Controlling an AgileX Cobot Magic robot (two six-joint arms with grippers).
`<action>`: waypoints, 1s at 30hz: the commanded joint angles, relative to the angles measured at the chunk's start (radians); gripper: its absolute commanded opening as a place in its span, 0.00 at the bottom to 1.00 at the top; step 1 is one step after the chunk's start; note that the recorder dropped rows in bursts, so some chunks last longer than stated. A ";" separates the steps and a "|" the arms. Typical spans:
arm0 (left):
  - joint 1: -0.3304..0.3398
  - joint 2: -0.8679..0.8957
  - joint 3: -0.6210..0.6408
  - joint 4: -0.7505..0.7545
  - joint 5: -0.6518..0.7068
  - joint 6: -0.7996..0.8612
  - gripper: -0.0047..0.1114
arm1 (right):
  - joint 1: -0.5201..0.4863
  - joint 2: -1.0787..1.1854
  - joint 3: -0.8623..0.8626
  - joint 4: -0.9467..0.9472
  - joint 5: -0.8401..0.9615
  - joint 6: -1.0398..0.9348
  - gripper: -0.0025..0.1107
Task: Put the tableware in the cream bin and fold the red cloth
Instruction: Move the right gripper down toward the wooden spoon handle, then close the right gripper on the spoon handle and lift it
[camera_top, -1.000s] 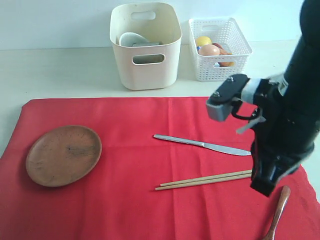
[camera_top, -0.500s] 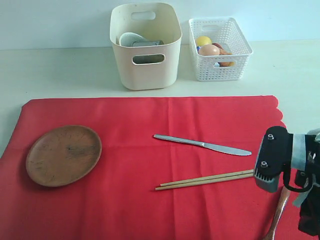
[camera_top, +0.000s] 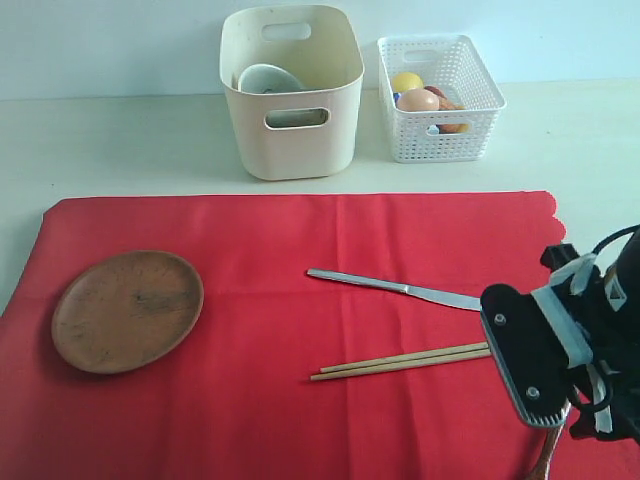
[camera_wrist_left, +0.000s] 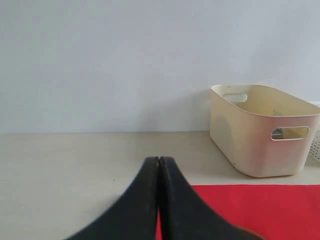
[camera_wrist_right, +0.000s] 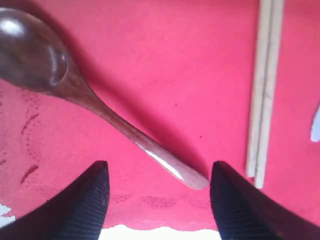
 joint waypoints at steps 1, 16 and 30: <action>-0.005 -0.006 0.003 -0.004 0.004 0.000 0.06 | -0.002 0.076 0.004 -0.011 -0.014 -0.093 0.53; -0.005 -0.006 0.003 -0.004 0.004 0.000 0.06 | -0.002 0.263 0.004 -0.007 -0.144 -0.151 0.52; -0.005 -0.006 0.003 -0.004 0.004 0.000 0.06 | -0.002 0.175 -0.008 0.034 -0.185 -0.054 0.03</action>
